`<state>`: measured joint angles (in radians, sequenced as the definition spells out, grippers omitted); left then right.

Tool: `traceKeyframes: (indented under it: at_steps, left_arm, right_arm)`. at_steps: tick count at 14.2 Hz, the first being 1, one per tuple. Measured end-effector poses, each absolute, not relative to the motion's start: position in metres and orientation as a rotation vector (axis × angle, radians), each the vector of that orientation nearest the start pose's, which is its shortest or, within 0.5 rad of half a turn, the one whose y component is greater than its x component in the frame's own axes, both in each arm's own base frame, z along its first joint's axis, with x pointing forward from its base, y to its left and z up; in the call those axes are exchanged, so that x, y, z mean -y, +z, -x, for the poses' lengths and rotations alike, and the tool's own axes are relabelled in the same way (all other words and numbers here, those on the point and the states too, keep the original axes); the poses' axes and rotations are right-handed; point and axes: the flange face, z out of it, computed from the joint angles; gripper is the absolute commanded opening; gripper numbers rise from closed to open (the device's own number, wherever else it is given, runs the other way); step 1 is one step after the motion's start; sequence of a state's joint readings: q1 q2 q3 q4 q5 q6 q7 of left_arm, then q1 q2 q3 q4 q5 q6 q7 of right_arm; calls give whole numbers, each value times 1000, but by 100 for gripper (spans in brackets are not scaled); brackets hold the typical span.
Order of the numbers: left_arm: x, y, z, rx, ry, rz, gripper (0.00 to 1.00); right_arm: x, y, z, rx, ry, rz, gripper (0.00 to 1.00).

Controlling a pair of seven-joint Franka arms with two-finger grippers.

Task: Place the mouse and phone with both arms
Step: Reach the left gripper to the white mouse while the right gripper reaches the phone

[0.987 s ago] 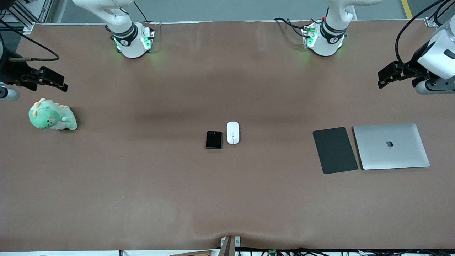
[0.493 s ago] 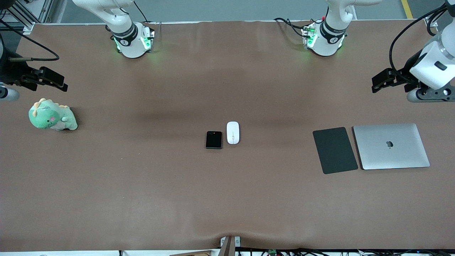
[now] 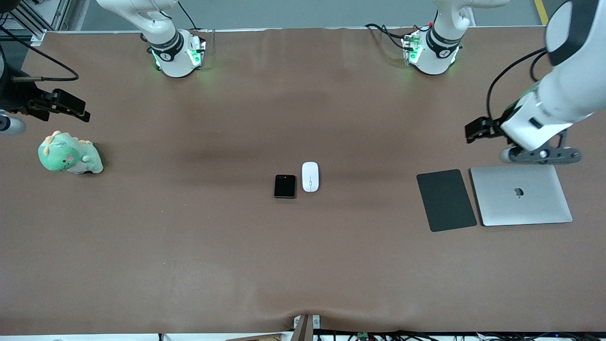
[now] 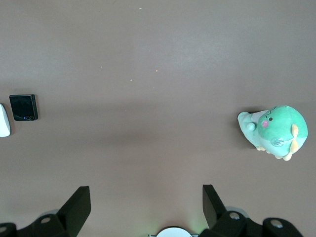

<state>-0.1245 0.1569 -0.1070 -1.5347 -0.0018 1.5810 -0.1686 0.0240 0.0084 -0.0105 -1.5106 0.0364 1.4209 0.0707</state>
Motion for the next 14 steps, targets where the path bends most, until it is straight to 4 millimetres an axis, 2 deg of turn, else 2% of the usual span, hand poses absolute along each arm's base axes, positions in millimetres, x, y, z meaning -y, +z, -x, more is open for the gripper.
traceKeyframes:
  at_steps: [4, 9, 14]
  left_arm:
    - [194, 497, -589, -55, 148, 3143, 100]
    - [299, 431, -574, 30, 131, 3152, 100]
    - [382, 353, -555, 92, 113, 3174, 100]
  right_arm:
    - [-12, 636, -541, -83, 154, 3105, 100]
    - [-12, 636, -541, -83, 154, 3105, 100]
    - [-11, 636, -541, -84, 153, 3105, 100]
